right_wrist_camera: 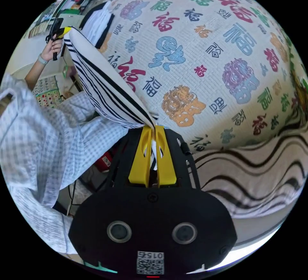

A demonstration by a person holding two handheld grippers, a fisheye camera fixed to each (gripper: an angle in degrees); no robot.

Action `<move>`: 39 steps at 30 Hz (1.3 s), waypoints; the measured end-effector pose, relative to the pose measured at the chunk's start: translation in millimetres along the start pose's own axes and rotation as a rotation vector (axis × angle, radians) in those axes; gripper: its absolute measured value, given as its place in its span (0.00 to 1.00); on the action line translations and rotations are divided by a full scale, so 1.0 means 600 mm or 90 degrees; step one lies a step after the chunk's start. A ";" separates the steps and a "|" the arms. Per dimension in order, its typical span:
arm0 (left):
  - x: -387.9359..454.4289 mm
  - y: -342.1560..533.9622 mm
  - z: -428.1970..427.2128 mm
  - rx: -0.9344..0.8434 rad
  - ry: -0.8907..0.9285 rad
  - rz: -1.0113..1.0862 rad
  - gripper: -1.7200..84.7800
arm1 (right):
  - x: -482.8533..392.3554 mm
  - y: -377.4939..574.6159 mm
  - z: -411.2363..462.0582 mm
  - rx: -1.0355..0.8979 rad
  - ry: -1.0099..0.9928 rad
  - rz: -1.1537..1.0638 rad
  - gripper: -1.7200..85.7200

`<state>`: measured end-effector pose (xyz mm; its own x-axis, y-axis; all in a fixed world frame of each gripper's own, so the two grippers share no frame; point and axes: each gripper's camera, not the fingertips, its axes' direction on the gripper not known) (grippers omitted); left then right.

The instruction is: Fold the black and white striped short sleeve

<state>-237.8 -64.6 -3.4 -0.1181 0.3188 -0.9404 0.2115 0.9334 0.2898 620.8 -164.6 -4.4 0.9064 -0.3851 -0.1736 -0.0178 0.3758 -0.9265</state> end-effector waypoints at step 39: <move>-0.263 0.205 0.177 -0.206 -0.301 -0.226 0.11 | -0.045 -0.059 0.277 0.162 -0.165 0.198 0.02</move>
<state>-90.2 -17.6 162.1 0.3263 -0.0537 -0.9437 -0.0716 0.9941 -0.0813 667.0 -27.4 88.8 0.9504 -0.0106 -0.3110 -0.2307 0.6468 -0.7270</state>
